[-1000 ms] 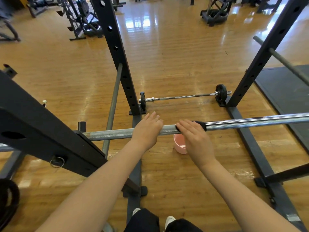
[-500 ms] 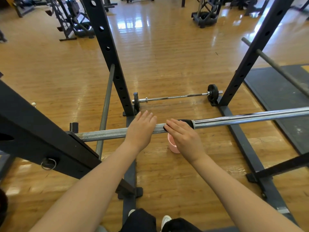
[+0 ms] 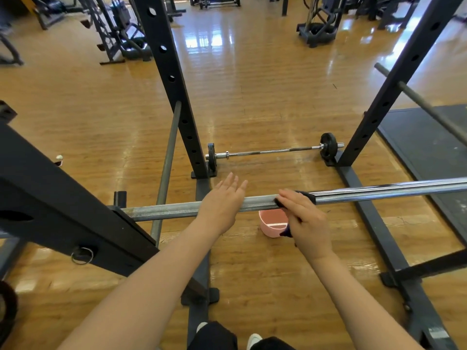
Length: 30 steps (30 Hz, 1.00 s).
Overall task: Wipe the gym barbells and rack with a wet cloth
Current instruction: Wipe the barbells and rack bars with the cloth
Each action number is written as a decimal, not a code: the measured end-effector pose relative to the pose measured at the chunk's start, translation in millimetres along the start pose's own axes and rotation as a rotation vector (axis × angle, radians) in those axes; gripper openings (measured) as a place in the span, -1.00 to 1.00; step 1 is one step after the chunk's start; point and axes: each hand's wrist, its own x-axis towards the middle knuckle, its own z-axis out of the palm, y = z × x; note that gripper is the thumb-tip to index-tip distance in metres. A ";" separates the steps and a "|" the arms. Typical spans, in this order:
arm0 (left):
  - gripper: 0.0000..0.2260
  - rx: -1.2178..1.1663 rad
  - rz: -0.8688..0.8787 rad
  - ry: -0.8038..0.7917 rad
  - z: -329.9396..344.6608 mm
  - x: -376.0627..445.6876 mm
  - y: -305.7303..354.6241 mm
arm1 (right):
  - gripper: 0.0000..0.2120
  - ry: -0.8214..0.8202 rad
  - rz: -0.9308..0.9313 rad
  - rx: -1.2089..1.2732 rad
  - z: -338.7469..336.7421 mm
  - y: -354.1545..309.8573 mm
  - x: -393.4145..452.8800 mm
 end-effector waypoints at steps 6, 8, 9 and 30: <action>-0.26 -0.086 0.020 -0.271 -13.7 11.5 -6.8 | -0.76 -0.011 -0.081 -0.037 7.7 -7.8 3.1; -0.27 -0.092 0.019 -0.290 -14.9 12.6 -7.4 | -0.73 -0.075 -0.139 -0.137 28.5 -20.4 7.8; -0.27 -0.096 0.015 -0.285 -14.7 12.5 -7.2 | -0.71 -0.095 -0.169 -0.197 34.2 -24.3 9.5; -0.31 -0.095 -0.037 -0.154 -13.9 3.6 -3.4 | -0.71 -0.049 -0.279 -0.358 12.5 4.6 -0.1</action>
